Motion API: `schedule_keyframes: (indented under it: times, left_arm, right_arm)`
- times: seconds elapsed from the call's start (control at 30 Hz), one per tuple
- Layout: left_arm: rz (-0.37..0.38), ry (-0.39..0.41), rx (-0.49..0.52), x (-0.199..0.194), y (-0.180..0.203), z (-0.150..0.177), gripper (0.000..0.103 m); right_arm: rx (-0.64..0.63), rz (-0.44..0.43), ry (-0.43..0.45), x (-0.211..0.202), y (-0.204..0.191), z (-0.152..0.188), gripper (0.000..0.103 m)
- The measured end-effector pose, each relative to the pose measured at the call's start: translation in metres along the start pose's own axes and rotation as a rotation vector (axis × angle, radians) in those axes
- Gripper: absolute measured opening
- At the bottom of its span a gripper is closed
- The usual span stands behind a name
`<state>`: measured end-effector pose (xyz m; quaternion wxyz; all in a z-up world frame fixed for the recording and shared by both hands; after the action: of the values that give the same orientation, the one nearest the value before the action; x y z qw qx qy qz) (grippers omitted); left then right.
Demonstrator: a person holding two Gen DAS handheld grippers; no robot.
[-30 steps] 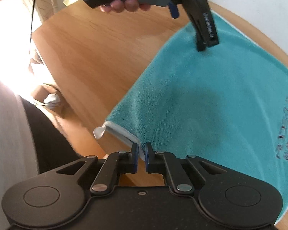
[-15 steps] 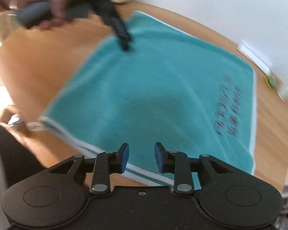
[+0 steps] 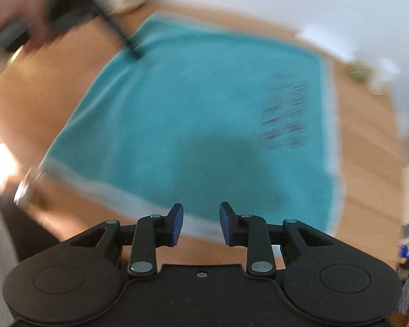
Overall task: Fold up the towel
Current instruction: 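Move both open tools to the folded towel's edge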
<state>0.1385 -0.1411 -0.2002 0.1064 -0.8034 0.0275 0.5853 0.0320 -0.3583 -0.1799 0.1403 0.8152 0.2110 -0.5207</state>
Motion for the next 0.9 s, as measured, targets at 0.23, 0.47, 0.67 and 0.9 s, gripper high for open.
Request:
schedule_keyframes:
  times: [0.23,0.47,0.67,0.9]
  left_arm:
    - [0.006,-0.058,-0.015,0.014,0.04,0.02,0.103]
    - [-0.005,-0.101,-0.133,0.019,0.03,0.036,0.103]
    - [-0.078,-0.139,-0.188,0.008,0.026,0.05,0.103]
    - [-0.072,-0.135,-0.313,0.006,0.024,0.075,0.103]
  right_arm:
    - [0.061,0.057,-0.051,0.052,0.063,-0.015,0.031]
    - [0.053,0.032,-0.111,0.04,0.09,0.014,0.032]
    - [-0.044,0.024,-0.088,0.028,0.092,0.007,0.034]
    - [-0.064,-0.023,-0.044,0.048,0.096,0.005,0.036]
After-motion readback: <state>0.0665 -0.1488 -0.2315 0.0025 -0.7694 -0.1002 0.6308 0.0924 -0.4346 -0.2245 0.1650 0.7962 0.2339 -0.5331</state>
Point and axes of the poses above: each gripper's, at about its wrist camera, not at the fingertips, and x roughly the way its jaws point, y to its right, z to its underside, the point moved 10 cm from there along x, roughly the way its jaws point, and after that the axes turned 4 degrees about z, right-handed, at the moved point
